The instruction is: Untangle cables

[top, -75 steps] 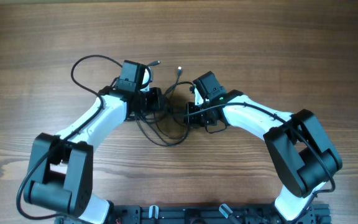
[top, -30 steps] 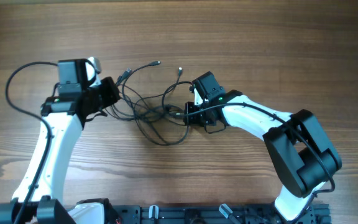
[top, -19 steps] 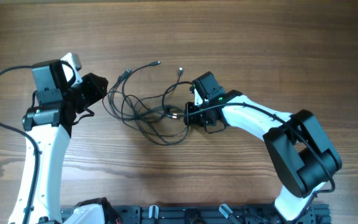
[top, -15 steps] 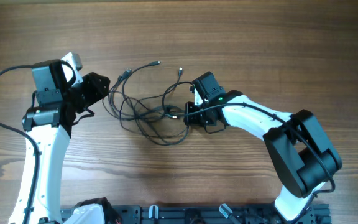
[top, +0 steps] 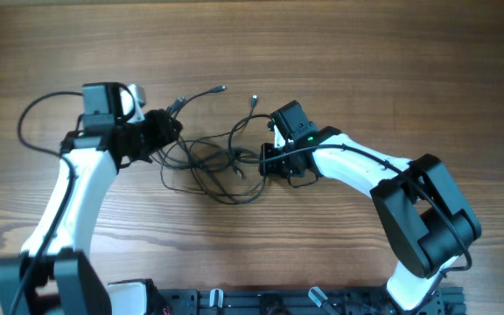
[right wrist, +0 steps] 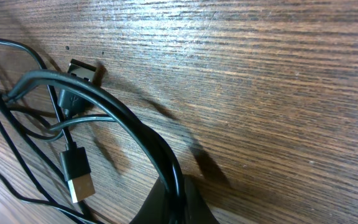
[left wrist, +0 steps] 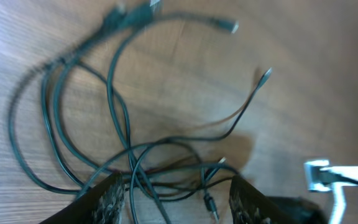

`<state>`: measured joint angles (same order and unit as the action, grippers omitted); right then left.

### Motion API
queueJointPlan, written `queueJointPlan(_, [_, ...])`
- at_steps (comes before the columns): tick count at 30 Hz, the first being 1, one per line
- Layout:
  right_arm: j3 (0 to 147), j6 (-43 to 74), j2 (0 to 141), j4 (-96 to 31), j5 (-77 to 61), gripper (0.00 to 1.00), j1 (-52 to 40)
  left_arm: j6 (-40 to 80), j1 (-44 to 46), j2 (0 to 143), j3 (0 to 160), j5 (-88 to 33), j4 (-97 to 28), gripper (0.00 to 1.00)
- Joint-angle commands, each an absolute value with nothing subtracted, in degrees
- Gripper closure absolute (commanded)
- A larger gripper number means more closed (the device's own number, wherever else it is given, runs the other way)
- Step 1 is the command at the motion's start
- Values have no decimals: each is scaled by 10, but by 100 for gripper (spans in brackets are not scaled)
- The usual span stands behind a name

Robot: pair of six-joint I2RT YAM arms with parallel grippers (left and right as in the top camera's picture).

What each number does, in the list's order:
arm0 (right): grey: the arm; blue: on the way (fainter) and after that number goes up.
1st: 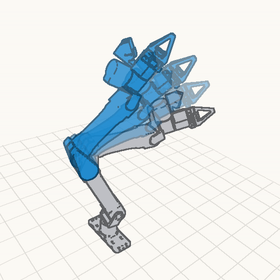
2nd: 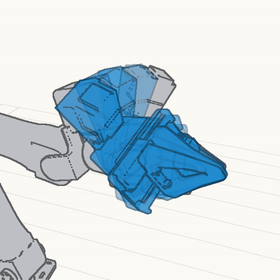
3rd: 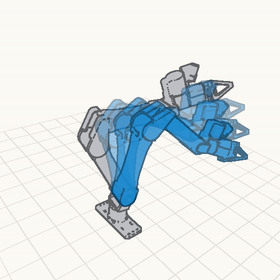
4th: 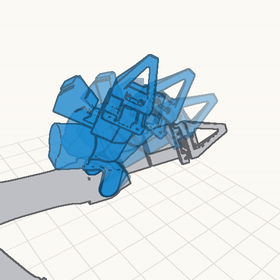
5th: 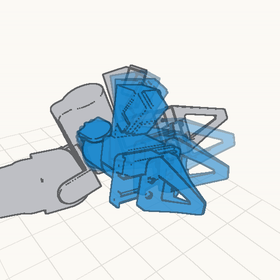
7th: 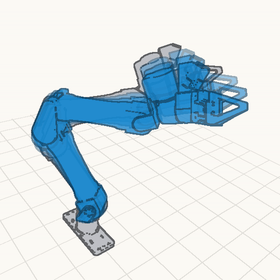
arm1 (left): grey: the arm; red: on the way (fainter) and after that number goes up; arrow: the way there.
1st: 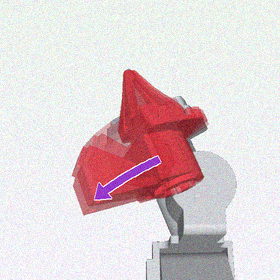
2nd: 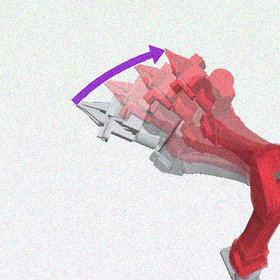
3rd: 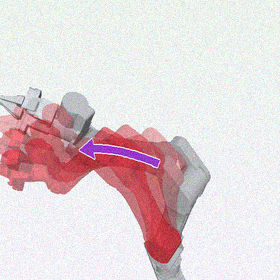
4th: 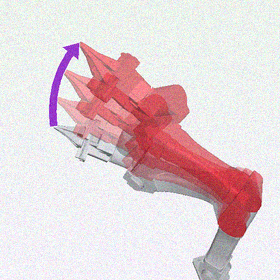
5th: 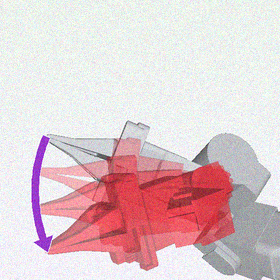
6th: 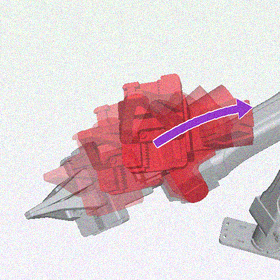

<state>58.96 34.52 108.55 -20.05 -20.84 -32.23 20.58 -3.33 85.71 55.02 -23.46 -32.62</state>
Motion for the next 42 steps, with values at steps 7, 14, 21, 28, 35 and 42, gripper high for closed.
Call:
queueJointPlan(7, [586,351,1103,-208,-169,96,-322,197,-10,931,551,-170,-330,43])
queueJointPlan(14, [586,351,1103,-208,-169,96,-322,230,10,931,551,-171,-326,48])
queueJointPlan(21, [586,351,1103,-208,-169,96,-322,343,55,932,551,-167,-308,50])
queueJointPlan(28, [586,351,1103,-208,-169,96,-322,437,85,933,551,-61,-304,53])
queueJointPlan(35, [586,351,1103,-208,-169,96,-322,470,110,942,551,-26,-269,52])
queueJointPlan(42, [586,352,1103,-208,-169,96,-322,470,115,973,551,-13,-250,53])
